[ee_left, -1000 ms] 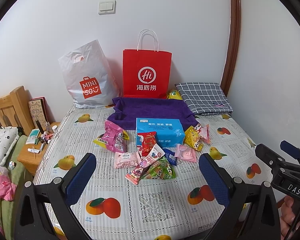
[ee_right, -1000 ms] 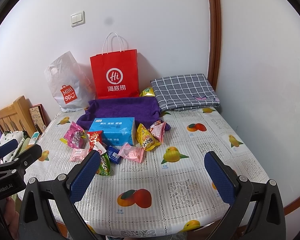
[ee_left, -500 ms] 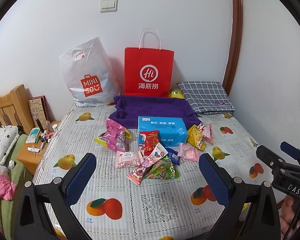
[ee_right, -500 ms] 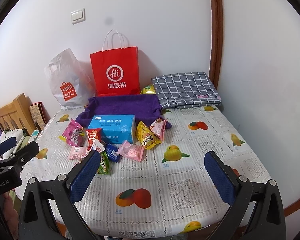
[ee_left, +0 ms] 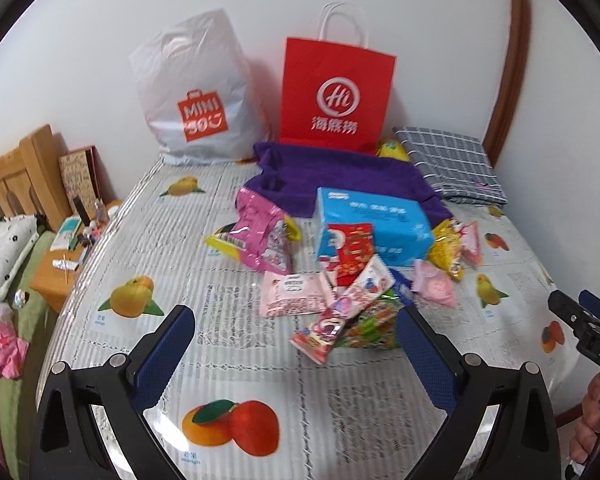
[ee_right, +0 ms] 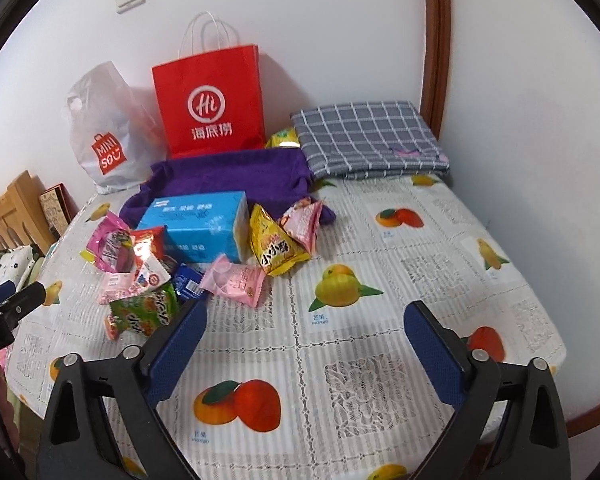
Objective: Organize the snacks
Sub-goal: 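Reach down and grasp the pink triangular snack pouch with the right gripper, then grasp the pink-and-yellow snack bag with the left gripper while the right holds the pouch, then carry the pink bag and pink pouch toward the purple towel with both grippers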
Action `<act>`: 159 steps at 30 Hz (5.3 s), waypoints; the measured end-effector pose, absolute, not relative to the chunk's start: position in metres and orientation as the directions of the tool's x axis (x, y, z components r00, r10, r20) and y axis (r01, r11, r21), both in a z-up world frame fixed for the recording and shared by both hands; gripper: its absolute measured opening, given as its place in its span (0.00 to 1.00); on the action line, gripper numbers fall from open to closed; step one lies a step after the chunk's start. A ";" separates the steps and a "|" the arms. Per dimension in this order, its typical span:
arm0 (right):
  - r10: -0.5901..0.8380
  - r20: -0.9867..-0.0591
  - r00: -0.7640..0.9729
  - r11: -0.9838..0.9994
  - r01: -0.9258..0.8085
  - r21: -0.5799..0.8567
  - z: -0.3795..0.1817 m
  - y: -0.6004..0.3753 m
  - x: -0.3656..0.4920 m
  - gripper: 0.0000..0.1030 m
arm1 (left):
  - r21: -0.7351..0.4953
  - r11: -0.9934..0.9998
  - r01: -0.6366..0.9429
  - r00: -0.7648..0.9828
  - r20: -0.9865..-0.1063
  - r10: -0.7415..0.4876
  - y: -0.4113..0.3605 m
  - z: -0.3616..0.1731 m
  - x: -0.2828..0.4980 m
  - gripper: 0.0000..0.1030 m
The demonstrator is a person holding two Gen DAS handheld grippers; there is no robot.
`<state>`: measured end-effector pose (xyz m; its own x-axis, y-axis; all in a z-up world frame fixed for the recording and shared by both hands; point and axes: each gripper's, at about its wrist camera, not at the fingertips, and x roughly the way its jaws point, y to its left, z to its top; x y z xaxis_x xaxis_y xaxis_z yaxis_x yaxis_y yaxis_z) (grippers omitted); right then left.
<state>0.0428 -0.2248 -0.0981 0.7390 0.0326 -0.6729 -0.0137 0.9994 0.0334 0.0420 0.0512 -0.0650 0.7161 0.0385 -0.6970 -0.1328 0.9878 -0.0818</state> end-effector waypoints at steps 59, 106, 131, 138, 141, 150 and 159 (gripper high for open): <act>0.152 -0.735 0.661 0.984 -0.030 0.178 -0.153 -0.270 0.186 0.39 | -0.125 0.980 -0.152 0.612 -0.791 -0.006 0.116 -0.134 0.160 0.79; 0.193 -0.723 0.664 0.979 -0.080 0.187 -0.114 -0.199 0.095 0.39 | -0.203 0.979 0.029 0.657 -0.734 -0.172 0.088 -0.079 0.119 0.50; 0.308 -0.645 0.700 0.951 -0.235 0.199 -0.064 -0.169 0.171 0.38 | -0.204 0.973 0.104 0.678 -0.702 -0.220 0.038 -0.031 0.177 0.50; 0.303 -0.632 0.714 0.952 -0.251 0.173 -0.058 -0.166 0.207 0.38 | -0.206 0.973 0.106 0.680 -0.699 -0.222 0.036 -0.028 0.207 0.50; 0.301 -0.627 0.718 0.953 -0.247 0.174 -0.057 -0.168 0.222 0.38 | -0.209 0.973 0.102 0.677 -0.702 -0.222 0.037 -0.028 0.221 0.50; 0.283 -0.633 0.721 0.958 -0.243 0.153 -0.059 -0.166 0.265 0.37 | -0.188 0.977 0.097 0.678 -0.707 -0.203 0.040 -0.027 0.254 0.50; 0.266 -0.623 0.736 0.961 -0.254 0.111 -0.055 -0.163 0.300 0.37 | -0.151 0.986 0.076 0.681 -0.715 -0.162 0.050 -0.030 0.286 0.50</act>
